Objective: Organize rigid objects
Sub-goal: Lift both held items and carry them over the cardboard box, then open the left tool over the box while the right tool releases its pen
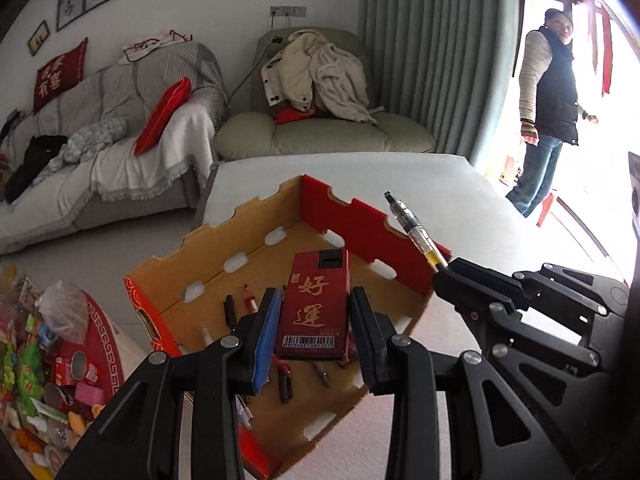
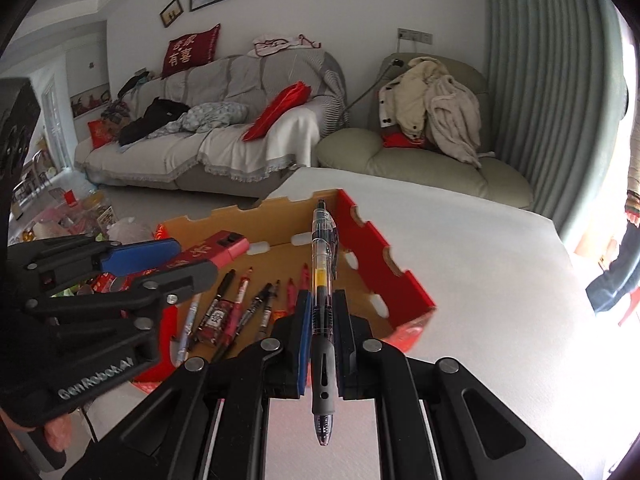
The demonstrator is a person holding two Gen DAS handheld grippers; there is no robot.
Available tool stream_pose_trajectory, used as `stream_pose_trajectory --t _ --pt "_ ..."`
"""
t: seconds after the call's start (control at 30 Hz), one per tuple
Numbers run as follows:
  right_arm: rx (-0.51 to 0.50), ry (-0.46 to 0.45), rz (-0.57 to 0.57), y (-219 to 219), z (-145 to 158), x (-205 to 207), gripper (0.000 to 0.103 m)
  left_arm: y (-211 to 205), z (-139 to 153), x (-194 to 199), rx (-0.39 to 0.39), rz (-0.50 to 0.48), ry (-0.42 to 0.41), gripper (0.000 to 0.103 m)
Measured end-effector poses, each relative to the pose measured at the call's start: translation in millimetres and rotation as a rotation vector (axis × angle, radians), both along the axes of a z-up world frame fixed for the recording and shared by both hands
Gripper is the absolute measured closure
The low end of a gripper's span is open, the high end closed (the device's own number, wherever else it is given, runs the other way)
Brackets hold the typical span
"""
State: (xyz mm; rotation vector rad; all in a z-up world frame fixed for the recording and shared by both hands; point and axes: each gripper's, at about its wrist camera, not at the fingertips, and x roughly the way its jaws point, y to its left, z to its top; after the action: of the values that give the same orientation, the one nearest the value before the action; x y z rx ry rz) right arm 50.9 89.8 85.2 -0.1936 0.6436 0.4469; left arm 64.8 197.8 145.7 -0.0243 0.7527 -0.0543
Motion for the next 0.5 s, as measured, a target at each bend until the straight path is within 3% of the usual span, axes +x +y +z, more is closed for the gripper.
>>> stream_pose_trajectory --t 0.5 --pt "-0.047 0.065 0.041 24.7 -23.1 32.0 0.093 24.5 -41.1 35.4 -0.031 0.055 0.099 0.065"
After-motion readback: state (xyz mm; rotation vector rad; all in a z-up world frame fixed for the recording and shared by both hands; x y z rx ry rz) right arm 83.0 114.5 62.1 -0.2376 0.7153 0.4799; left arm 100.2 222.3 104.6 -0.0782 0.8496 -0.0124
